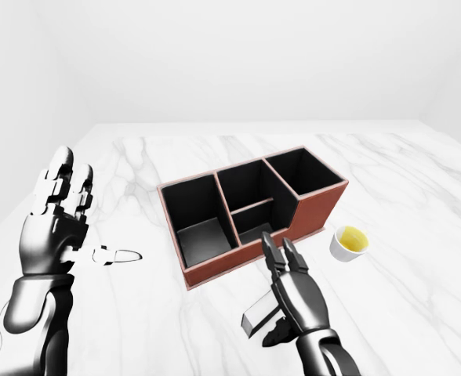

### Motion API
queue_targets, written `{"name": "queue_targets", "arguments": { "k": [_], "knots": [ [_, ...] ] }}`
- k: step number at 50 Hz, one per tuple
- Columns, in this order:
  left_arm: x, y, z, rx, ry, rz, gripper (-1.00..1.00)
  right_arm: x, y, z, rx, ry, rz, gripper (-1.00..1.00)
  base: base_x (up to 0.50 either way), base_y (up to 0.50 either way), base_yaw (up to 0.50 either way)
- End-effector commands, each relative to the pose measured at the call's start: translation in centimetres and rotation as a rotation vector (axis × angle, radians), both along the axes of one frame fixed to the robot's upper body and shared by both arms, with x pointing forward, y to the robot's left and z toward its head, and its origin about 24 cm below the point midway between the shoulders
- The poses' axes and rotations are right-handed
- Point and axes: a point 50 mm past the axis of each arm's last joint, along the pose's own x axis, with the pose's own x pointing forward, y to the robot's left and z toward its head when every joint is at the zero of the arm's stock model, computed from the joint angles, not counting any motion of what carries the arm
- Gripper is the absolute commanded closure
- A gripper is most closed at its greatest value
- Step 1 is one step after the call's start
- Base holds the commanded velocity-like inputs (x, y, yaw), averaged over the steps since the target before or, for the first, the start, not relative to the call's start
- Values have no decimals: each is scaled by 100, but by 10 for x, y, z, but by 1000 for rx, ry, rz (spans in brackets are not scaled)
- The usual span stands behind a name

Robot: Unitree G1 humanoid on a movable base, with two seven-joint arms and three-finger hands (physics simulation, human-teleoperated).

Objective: Pick up the book and place it in the front compartment of the caddy.

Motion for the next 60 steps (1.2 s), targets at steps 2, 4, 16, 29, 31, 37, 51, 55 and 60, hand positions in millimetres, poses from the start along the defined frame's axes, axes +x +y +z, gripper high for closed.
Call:
{"name": "queue_targets", "arguments": {
  "k": [2, 4, 16, 29, 31, 37, 51, 55, 60],
  "knots": [
    [0, 0, 1, 1, -2, -1, -100, -1, 3, -6, -50, 3, 12, -100, 0, 0, 0],
    [0, 0, 1, 1, -2, -1, -100, -1, 3, -6, -56, 2, 13, -100, 0, 0, 0],
    [-1, -1, 0, 3, 1, -3, -100, -1, 4, -12, -99, 1, 11, -100, 0, 0, 0],
    [-1, -2, -2, 1, 10, -6, -100, 0, 6, -12, -120, -5, 29, -100, 0, 0, 0],
    [-1, -2, -2, 1, 9, -6, -100, 2, 8, -11, -117, -10, 39, -100, 0, 0, 0],
    [0, -2, -2, 1, 8, -6, -100, 4, 12, -7, -109, -21, 64, -100, 0, 0, 0],
    [0, -2, -1, 2, 5, -8, -100, 6, 20, -9, -135, -39, 101, -100, 0, 0, 0],
    [1, -3, -2, 2, 9, -9, -100, 4, 22, -11, -145, -40, 110, -100, 0, 0, 0],
    [1, -3, -1, 3, 5, -10, -100, 2, 25, -14, -156, -42, 124, -100, 0, 0, 0]
  ]
}}
